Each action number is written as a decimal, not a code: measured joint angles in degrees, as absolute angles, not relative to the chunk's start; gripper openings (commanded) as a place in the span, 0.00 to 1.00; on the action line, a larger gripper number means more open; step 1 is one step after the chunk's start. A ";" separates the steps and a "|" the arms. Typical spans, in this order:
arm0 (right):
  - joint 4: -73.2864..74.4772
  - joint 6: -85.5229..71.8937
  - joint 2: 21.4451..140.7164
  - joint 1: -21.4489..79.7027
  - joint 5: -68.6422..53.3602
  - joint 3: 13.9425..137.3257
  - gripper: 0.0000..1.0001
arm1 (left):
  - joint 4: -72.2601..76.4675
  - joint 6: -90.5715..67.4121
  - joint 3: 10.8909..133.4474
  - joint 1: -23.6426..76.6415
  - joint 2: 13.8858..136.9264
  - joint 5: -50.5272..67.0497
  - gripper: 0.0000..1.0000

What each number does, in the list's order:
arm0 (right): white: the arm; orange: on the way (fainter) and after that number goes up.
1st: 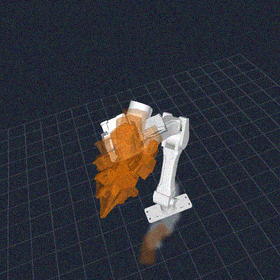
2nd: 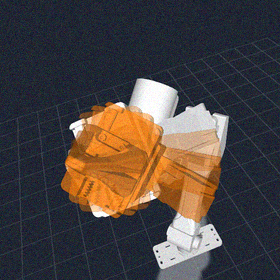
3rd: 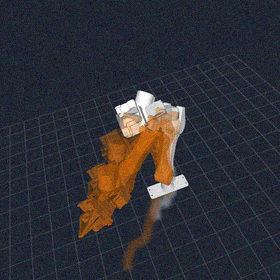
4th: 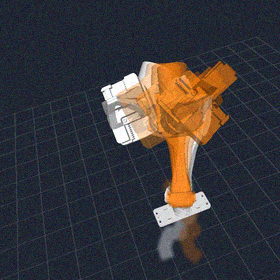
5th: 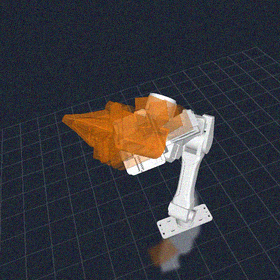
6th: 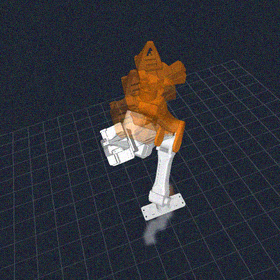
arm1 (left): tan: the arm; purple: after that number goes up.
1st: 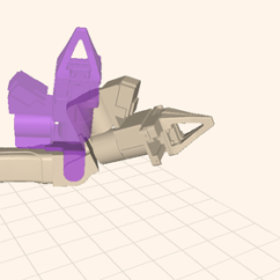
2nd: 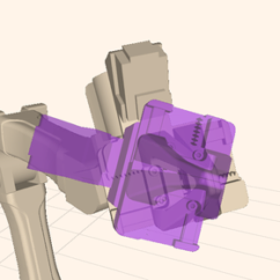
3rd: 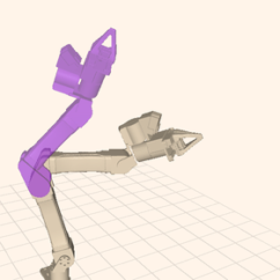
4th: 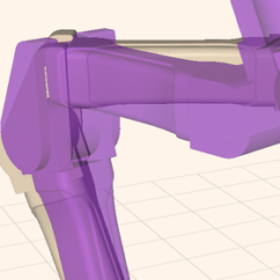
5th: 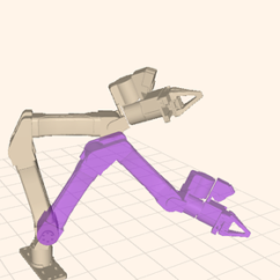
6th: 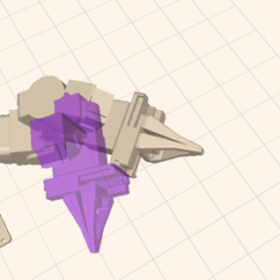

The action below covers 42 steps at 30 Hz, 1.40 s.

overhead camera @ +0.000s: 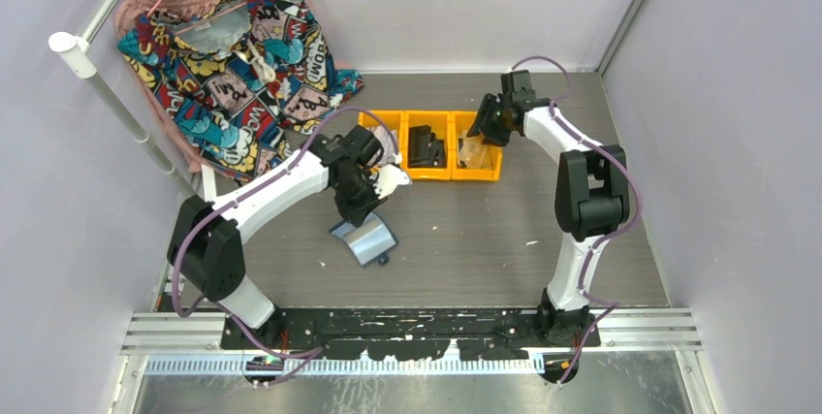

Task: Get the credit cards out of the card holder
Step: Place the credit card in the storage box, then place the card holder at the center of the board, then reset both arms

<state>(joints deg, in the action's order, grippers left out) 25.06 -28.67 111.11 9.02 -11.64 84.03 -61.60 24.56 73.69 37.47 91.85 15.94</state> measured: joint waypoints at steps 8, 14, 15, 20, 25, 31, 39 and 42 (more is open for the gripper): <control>23.64 -29.34 99.11 15.57 -6.46 77.19 0.81 | -44.12 31.88 65.67 42.24 89.27 -0.82 0.14; 18.87 -32.62 82.26 18.65 -6.26 65.39 0.99 | -38.22 30.92 62.65 43.46 89.38 -3.86 0.64; 18.04 -32.99 80.40 18.87 -6.20 63.90 0.99 | -38.15 30.11 62.65 43.44 89.30 -2.33 0.86; 13.80 -34.68 75.57 22.55 -2.17 56.62 1.00 | -39.33 26.28 60.23 39.70 84.68 9.21 1.00; 11.62 -34.81 72.62 27.73 5.48 49.45 1.00 | -42.61 25.19 59.66 24.99 74.08 14.72 1.00; 7.66 -34.54 60.62 28.27 20.82 40.27 0.99 | -45.65 25.89 60.07 6.98 58.43 19.75 1.00; 9.32 -31.48 53.43 28.23 46.50 33.10 1.00 | -39.97 21.78 46.06 -9.98 49.56 28.01 1.00; 10.04 -31.57 52.45 27.49 53.67 29.06 1.00 | -31.44 17.17 36.62 -13.47 49.04 28.29 1.00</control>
<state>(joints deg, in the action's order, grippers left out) 10.04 -31.57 52.45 27.49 53.67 29.06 -31.44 17.17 36.62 -13.47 49.04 28.29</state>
